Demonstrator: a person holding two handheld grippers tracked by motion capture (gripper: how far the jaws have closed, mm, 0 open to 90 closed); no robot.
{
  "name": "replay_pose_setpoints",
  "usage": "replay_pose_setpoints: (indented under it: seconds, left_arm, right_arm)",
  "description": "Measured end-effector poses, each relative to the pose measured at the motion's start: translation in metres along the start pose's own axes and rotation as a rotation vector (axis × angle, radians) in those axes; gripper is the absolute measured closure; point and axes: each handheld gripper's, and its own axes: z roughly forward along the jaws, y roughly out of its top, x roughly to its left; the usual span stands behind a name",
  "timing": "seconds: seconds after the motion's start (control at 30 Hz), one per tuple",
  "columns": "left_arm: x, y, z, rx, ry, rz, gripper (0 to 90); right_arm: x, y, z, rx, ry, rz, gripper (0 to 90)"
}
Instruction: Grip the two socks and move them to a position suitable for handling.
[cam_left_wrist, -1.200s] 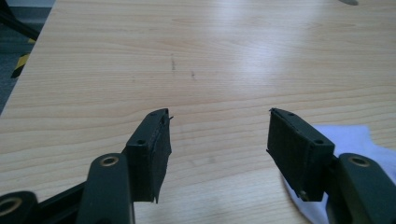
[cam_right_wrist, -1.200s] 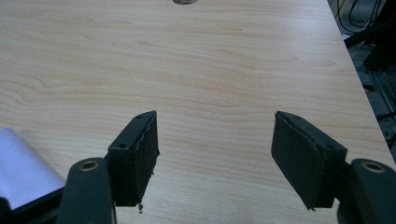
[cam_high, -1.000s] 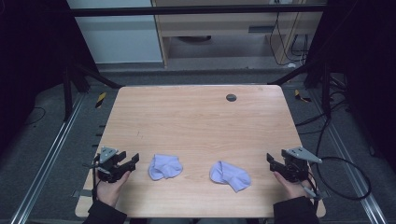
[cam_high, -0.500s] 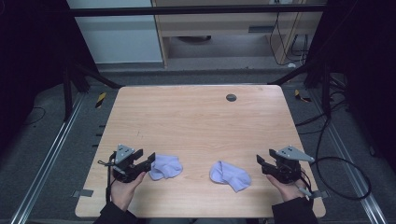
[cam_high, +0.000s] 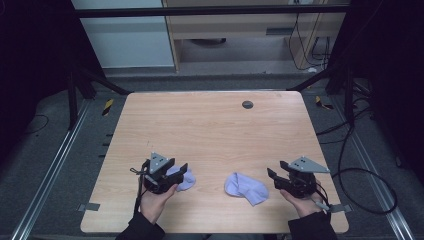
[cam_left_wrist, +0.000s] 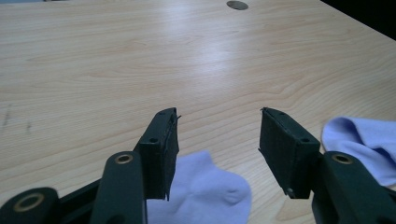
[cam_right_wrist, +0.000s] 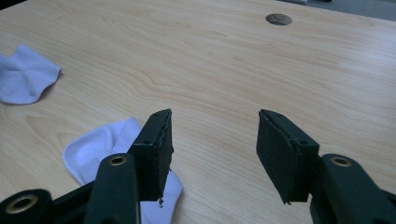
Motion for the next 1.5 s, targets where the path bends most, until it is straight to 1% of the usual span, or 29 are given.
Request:
replay_pose_setpoints:
  seconds: [0.17, 0.27, 0.3, 0.33, 0.43, 0.5, 0.57, 0.6, 0.63, 0.87, 0.9, 0.93, 0.97, 1.07, 1.1, 1.3, 1.33, 1.4, 1.47, 1.5]
  left_arm:
    - [-0.014, 0.000, 0.010, 0.012, -0.021, 0.011, 48.0]
    - [-0.023, 0.000, 0.015, 0.021, -0.031, 0.019, 48.7]
    - [-0.028, 0.000, 0.018, 0.021, -0.038, 0.023, 48.9]
    - [-0.028, 0.000, 0.018, 0.021, -0.038, 0.023, 49.1]
    - [-0.035, -0.001, 0.022, 0.033, -0.047, 0.041, 49.7]
    - [-0.042, -0.002, 0.025, 0.034, -0.053, 0.045, 50.5]
    - [-0.046, -0.002, 0.027, 0.040, -0.057, 0.053, 51.4]
    - [-0.048, -0.003, 0.028, 0.043, -0.058, 0.057, 51.9]
    - [-0.051, -0.004, 0.030, 0.046, -0.061, 0.060, 52.5]
    - [-0.064, -0.009, 0.040, 0.068, -0.077, 0.072, 54.2]
    - [-0.066, -0.010, 0.041, 0.071, -0.077, 0.075, 54.7]
    - [-0.068, -0.010, 0.043, 0.078, -0.079, 0.081, 54.7]
    - [-0.071, -0.011, 0.045, 0.083, -0.081, 0.086, 55.2]
    - [-0.078, -0.014, 0.050, 0.098, -0.087, 0.098, 55.6]
    - [-0.080, -0.015, 0.051, 0.103, -0.090, 0.104, 56.0]
    - [-0.091, -0.021, 0.062, 0.131, -0.101, 0.125, 56.2]
    - [-0.092, -0.022, 0.063, 0.134, -0.101, 0.124, 56.2]
    - [-0.094, -0.023, 0.066, 0.139, -0.106, 0.124, 56.2]
    - [-0.097, -0.024, 0.069, 0.145, -0.110, 0.124, 56.2]
    - [-0.098, -0.025, 0.070, 0.149, -0.111, 0.127, 56.2]
  right_arm:
    - [0.006, -0.004, 0.004, 0.022, 0.023, -0.026, 49.3]
    - [0.008, -0.008, 0.006, 0.035, 0.034, -0.031, 50.8]
    - [0.009, -0.009, 0.006, 0.037, 0.037, -0.034, 51.4]
    - [0.009, -0.009, 0.006, 0.037, 0.037, -0.034, 51.4]
    - [0.010, -0.012, 0.008, 0.050, 0.045, -0.043, 53.0]
    - [0.011, -0.014, 0.009, 0.053, 0.053, -0.045, 53.9]
    - [0.012, -0.016, 0.009, 0.060, 0.056, -0.051, 54.9]
    - [0.013, -0.017, 0.009, 0.065, 0.062, -0.045, 55.6]
    - [0.014, -0.020, 0.009, 0.072, 0.069, -0.053, 56.8]
    - [0.017, -0.025, 0.011, 0.096, 0.096, -0.062, 60.1]
    - [0.020, -0.026, 0.011, 0.105, 0.109, -0.067, 61.0]
    - [0.020, -0.026, 0.011, 0.105, 0.109, -0.067, 61.0]
    - [0.022, -0.028, 0.012, 0.112, 0.121, -0.073, 61.6]
    - [0.025, -0.029, 0.012, 0.121, 0.134, -0.073, 62.0]
    - [0.026, -0.031, 0.013, 0.124, 0.142, -0.081, 62.2]
    - [0.031, -0.035, 0.014, 0.143, 0.161, -0.092, 62.3]
    - [0.032, -0.036, 0.014, 0.147, 0.167, -0.088, 62.3]
    - [0.034, -0.038, 0.014, 0.154, 0.175, -0.094, 62.4]
    - [0.037, -0.040, 0.015, 0.172, 0.182, -0.099, 62.5]
    - [0.038, -0.041, 0.016, 0.177, 0.184, -0.111, 62.5]
